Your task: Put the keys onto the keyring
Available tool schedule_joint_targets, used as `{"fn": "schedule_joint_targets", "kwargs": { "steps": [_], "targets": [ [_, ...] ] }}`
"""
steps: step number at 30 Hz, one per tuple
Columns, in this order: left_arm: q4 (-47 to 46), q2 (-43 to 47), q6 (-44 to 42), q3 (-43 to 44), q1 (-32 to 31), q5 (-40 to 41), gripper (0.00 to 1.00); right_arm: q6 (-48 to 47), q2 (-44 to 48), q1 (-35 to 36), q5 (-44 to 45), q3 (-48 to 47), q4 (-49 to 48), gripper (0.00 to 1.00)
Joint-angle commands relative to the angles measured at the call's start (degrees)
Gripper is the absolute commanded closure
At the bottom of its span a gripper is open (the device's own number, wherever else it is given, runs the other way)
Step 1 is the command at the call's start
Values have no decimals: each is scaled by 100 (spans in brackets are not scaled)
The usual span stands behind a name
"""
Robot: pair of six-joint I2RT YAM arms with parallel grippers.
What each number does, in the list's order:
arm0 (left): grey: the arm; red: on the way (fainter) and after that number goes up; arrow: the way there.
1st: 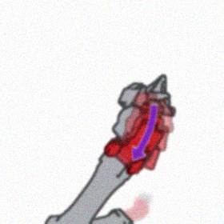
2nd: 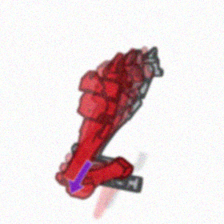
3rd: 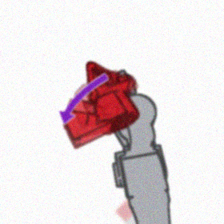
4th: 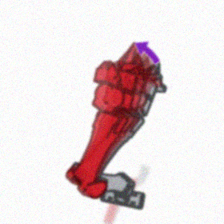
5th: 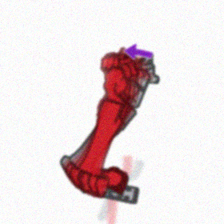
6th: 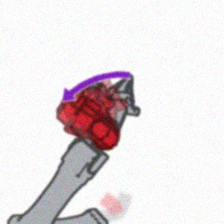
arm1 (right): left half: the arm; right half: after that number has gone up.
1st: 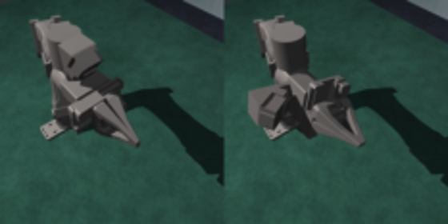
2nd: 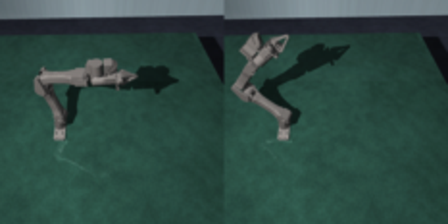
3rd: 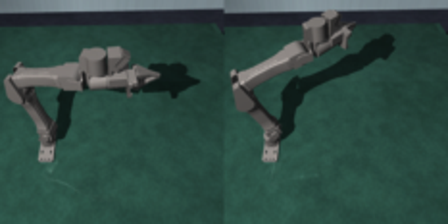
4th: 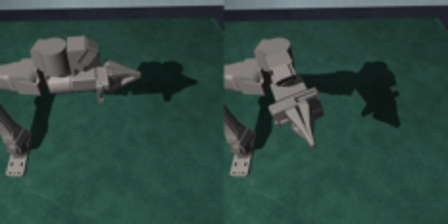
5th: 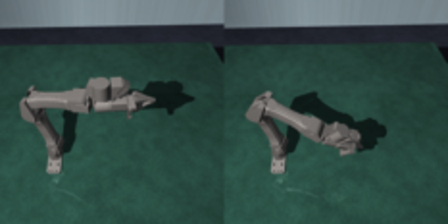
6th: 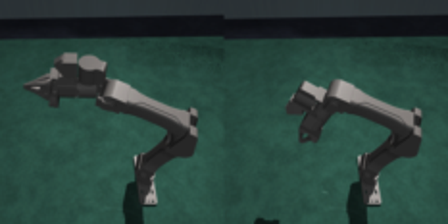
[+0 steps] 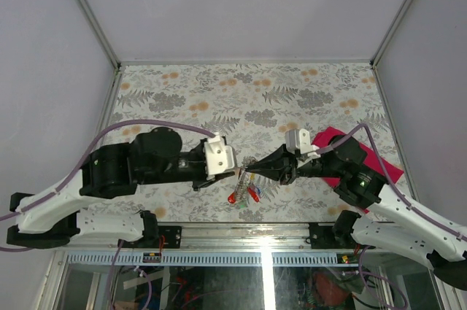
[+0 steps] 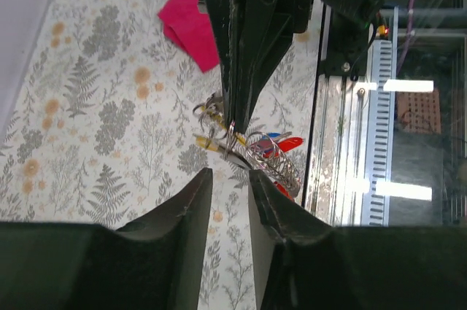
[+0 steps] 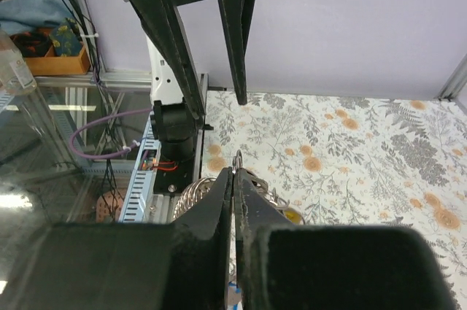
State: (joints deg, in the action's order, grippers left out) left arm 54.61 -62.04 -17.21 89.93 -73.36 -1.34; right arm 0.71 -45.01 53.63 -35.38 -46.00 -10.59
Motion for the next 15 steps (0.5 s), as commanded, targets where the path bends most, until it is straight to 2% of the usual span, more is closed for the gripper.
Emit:
{"fn": "schedule_joint_targets", "kwargs": {
  "steps": [1, 7, 15],
  "targets": [
    [-1513, 615, 289, -639, -14, -221, 70, 194, 311, -3, 44, -162, -730, 100],
    [-2478, 1115, 509, -1392, -18, -259, 68, 323, 395, -8, -143, -156, -935, 100],
    [-2527, 993, 460, -1385, -20, -356, 71, 444, 322, -3, -404, -173, -1117, 100]
  ]
}}
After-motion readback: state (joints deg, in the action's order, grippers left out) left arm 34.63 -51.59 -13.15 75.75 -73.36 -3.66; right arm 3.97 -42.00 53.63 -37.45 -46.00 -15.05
